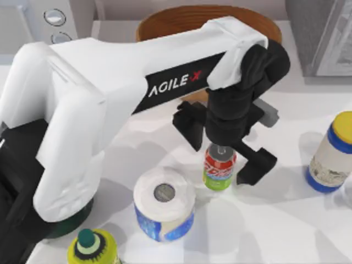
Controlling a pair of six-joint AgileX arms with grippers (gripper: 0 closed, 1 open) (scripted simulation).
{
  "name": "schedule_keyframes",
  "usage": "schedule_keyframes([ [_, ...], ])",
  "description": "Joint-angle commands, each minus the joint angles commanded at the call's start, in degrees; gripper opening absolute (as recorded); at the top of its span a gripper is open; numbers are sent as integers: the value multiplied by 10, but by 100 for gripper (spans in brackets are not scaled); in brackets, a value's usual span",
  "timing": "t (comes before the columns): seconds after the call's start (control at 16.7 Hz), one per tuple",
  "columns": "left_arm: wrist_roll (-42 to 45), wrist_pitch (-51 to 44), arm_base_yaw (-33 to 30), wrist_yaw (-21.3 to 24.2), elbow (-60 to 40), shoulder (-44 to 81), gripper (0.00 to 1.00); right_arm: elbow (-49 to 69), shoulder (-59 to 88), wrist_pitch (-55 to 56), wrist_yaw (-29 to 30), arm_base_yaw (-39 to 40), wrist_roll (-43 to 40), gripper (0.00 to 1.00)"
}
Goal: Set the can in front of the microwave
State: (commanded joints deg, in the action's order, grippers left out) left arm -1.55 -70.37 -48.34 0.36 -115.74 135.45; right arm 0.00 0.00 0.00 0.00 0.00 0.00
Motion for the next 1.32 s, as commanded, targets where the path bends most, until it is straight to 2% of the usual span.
schedule_keyframes([
  [0.06,0,0,0,0,0,0,100,0,0,0,0,0,0,100],
  [0.84,0,0,0,0,0,0,2,0,0,0,0,0,0,100],
  [1.32,0,0,0,0,0,0,0,0,0,0,0,0,0,100],
])
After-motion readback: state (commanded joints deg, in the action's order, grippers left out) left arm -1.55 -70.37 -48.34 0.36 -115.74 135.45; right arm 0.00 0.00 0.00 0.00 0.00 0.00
